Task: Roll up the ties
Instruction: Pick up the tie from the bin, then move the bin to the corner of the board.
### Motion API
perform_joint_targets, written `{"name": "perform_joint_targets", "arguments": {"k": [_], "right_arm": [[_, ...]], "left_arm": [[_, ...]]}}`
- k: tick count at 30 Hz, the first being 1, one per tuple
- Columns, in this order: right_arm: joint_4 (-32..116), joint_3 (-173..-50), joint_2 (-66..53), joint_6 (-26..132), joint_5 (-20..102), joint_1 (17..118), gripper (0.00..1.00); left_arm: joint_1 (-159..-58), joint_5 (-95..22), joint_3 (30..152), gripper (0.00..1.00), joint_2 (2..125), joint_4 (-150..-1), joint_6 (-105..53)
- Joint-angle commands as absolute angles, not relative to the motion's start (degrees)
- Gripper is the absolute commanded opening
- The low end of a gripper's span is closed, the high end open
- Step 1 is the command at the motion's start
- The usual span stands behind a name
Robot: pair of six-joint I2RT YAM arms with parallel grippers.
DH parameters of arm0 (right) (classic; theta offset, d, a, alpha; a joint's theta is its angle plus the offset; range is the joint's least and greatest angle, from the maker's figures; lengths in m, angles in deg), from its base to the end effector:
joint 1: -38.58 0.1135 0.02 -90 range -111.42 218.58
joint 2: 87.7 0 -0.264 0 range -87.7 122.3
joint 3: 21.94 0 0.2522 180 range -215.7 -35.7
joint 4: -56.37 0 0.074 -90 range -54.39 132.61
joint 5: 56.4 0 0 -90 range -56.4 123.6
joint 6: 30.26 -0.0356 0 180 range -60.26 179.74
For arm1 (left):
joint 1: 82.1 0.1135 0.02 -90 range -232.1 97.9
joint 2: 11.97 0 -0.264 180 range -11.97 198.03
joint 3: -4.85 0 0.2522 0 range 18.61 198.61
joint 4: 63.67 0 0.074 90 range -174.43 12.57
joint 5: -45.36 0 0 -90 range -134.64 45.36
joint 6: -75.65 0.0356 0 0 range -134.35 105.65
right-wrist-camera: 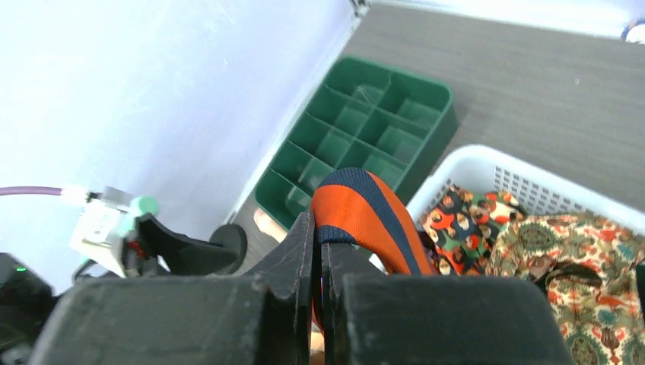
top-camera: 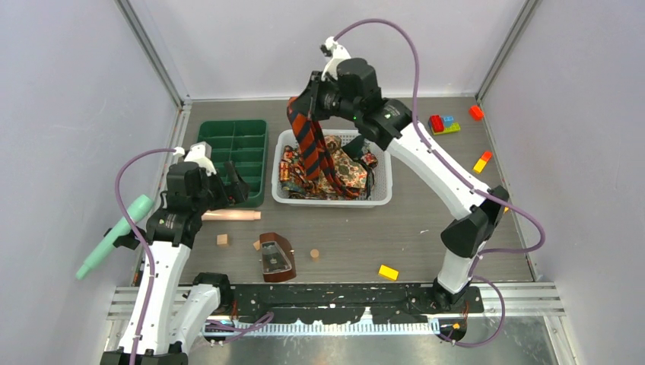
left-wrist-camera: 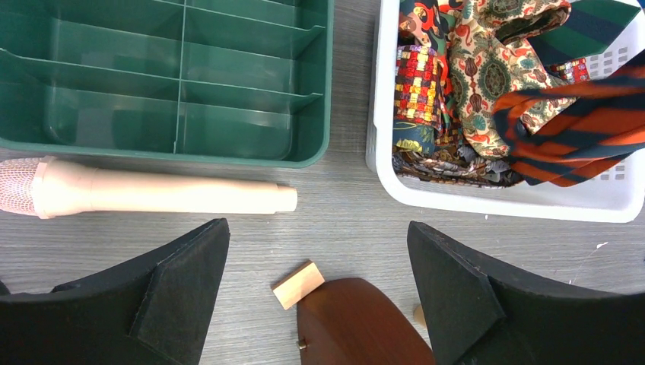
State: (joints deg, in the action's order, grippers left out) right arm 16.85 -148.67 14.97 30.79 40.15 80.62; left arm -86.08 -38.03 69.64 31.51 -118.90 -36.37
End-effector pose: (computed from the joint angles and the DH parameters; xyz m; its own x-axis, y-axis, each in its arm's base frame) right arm 0.3045 0.2800 0.4447 -0.5348 0.1653 -0.8287 -0.5578 0.6676 0.4931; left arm 0.1535 -0.0148 0.3258 -0.5777 -0.3331 -0.7452 -0.0565 0.9270 -0.3707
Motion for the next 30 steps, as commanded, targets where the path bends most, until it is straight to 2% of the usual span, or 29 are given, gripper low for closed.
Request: {"name": "perform_joint_targets", "arguments": {"k": [1, 22, 25, 27, 30], "right_arm": [[13.8, -155.3, 11.1, 34.5, 38.2, 80.8, 0.0], [4.5, -177.4, 7.1, 42.1, 28.0, 80.8, 0.0], [2.3, -179.1, 6.3, 41.4, 27.9, 80.8, 0.0], [0.6, -180.1, 5.6, 40.4, 28.4, 80.8, 0.0], [-1.9, -180.5, 3.3, 38.1, 30.7, 80.8, 0.0]], "left_arm": [[-85.8, -38.1, 69.5, 0.9, 30.7, -118.9, -35.5], [-85.8, -37.4, 69.7, 0.9, 30.4, -118.8, -35.2], [-85.8, -33.3, 69.7, 0.89, 29.5, -117.8, -34.8], [-85.8, -30.1, 70.6, 0.84, 27.4, -117.0, -34.5], [-85.9, -24.6, 69.2, 0.84, 21.0, -109.6, -36.2]]}}
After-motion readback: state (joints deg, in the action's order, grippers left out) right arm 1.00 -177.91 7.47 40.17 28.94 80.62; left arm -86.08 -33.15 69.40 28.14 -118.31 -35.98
